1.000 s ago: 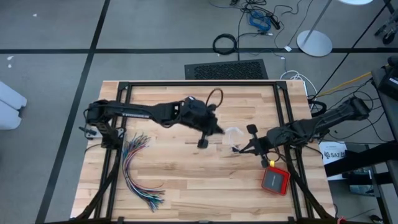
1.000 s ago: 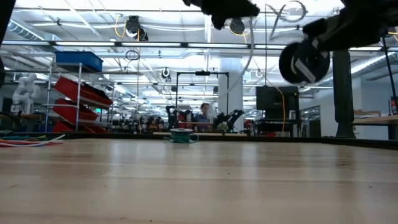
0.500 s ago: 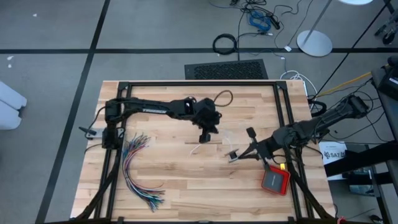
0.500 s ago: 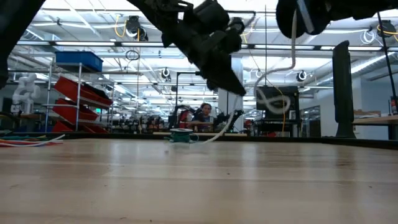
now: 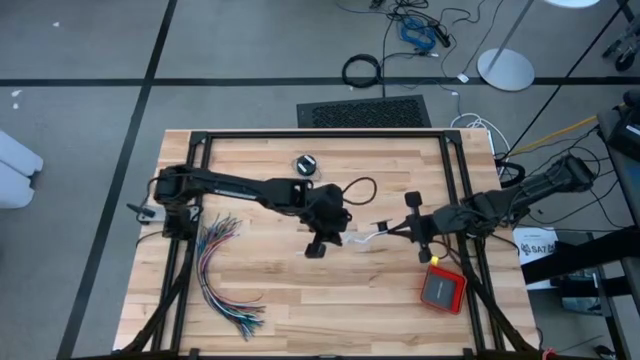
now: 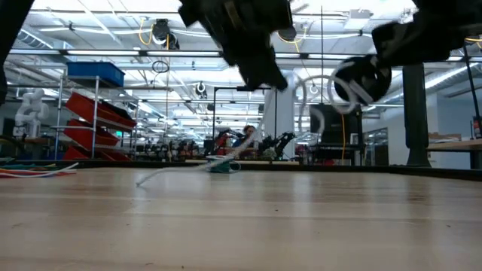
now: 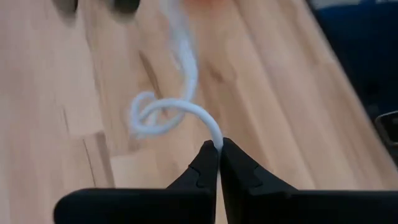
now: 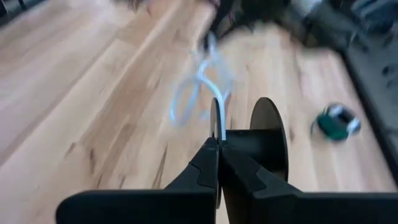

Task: Coil cords
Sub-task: Uncoil the white wire from the spool

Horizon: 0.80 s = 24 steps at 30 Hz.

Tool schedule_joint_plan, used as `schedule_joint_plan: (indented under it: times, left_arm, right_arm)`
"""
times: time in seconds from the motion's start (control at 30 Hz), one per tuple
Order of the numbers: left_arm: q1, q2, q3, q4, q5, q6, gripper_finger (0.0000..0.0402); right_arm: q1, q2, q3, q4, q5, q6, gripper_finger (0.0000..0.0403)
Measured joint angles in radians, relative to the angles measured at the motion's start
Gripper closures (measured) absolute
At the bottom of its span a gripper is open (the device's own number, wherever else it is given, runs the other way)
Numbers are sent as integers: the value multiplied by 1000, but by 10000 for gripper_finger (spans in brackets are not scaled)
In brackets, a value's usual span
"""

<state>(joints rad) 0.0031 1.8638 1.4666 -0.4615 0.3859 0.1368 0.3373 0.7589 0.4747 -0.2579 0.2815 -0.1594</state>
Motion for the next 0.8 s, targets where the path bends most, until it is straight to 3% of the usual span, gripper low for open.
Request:
schedule_joint_plan:
  times: [0.13, 0.33, 0.43, 0.6, 0.8]
  left_arm:
    - [0, -81, 0, 43, -80, 16, 397]
    - [30, -171, 0, 243, -107, 68, 397]
    - [62, -176, 1, 306, -195, 102, 397]
    - [150, -120, 1, 293, -213, 65, 397]
    - [192, 2, 0, 283, -176, 26, 397]
  right_arm:
    - [-18, 3, 0, -11, -88, 36, 403]
    - [-24, 28, 0, 18, -163, 51, 403]
    - [-24, 58, 0, 101, -251, 40, 403]
    - [-8, 105, 0, 254, -368, -7, 403]
    - [20, 109, 0, 357, -435, -51, 403]
